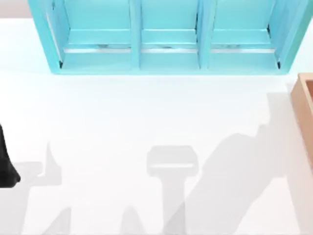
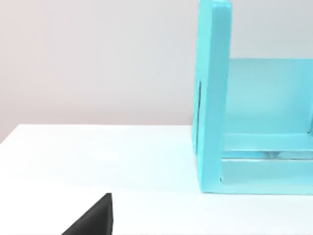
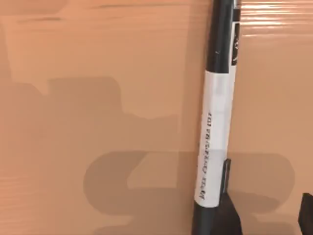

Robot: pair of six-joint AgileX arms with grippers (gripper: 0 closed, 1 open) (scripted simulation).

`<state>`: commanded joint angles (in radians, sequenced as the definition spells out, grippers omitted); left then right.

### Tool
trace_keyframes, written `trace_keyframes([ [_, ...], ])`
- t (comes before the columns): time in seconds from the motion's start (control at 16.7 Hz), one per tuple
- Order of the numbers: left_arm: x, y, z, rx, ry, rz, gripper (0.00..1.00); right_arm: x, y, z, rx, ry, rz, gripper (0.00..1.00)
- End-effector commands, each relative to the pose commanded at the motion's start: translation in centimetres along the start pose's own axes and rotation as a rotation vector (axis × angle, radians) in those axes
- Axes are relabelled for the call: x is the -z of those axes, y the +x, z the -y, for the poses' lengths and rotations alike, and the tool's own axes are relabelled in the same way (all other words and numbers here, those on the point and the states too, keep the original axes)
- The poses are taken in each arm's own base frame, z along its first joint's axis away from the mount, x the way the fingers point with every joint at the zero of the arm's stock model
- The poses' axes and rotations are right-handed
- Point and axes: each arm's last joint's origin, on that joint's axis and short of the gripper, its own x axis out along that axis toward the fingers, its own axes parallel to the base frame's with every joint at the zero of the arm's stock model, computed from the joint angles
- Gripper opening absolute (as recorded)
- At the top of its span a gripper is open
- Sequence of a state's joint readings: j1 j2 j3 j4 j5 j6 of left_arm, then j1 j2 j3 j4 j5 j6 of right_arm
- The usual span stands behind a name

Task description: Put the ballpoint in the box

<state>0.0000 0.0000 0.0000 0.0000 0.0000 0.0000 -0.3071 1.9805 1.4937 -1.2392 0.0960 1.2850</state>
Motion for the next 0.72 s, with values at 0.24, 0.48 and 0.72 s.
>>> trace_keyframes([
  [0.24, 0.0, 0.0, 0.0, 0.0, 0.0, 0.0, 1.0, 0.0, 0.0, 0.0, 0.0, 0.0, 0.0, 0.83],
  [0.48, 0.0, 0.0, 0.0, 0.0, 0.0, 0.0, 1.0, 0.0, 0.0, 0.0, 0.0, 0.0, 0.0, 1.0],
  [0.72, 0.0, 0.0, 0.0, 0.0, 0.0, 0.0, 1.0, 0.0, 0.0, 0.0, 0.0, 0.0, 0.0, 1.0],
])
